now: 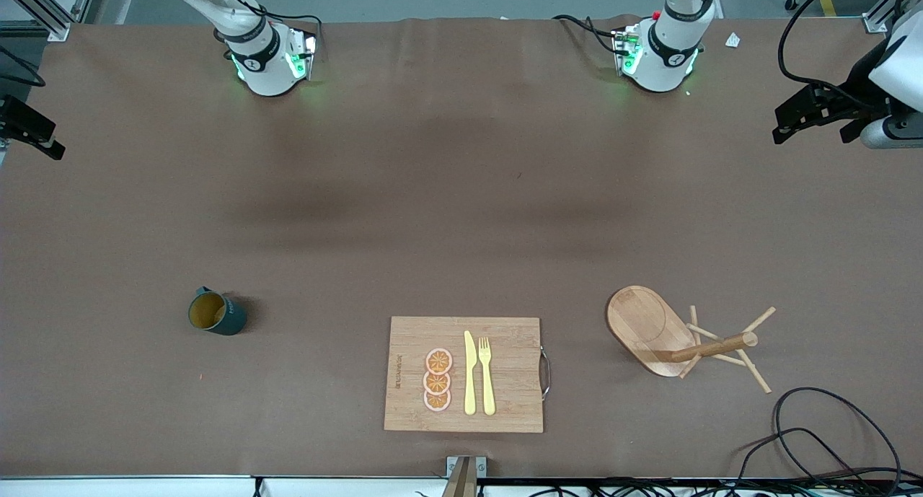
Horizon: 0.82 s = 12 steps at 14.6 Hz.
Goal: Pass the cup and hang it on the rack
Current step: 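Reach the right gripper down toward the teal mug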
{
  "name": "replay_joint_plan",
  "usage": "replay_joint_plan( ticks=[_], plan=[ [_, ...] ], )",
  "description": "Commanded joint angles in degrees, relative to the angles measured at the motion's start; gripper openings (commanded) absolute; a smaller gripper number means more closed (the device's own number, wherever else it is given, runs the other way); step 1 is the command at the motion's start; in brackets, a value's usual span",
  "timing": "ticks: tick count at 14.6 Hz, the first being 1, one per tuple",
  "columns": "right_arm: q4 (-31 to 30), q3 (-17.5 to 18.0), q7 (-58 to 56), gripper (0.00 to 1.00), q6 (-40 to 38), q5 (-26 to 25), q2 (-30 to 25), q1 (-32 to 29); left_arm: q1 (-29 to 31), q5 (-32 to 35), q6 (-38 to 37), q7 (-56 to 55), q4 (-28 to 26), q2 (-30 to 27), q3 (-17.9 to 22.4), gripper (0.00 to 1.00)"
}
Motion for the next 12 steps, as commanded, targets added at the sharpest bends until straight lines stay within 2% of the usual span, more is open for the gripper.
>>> replay_joint_plan(
  ticks=[1,6,9,12],
  plan=[
    [0.60,0.74,-0.25,1.00,-1.47,0.91,0.10,-0.71,0.07,-0.21,-0.99,0.02,0.58,-0.24,-0.24,1.00],
    [0.60,1.09,-0.87,1.00,-0.78,0.99,1.50,0.43,0.07,-0.12,-0.90,-0.42,0.67,-0.06,-0.15,1.00],
    [0.52,1.18,-0.08,1.00,4.65,1.17,8.77,4.55,0.07,-0.21,-0.99,-0.60,1.55,0.02,-0.15,1.00],
    [0.43,1.18,-0.08,1.00,11.94,2.49,18.08,5.44,0.07,-0.21,-0.99,-0.25,1.55,0.02,-0.24,1.00]
  ],
)
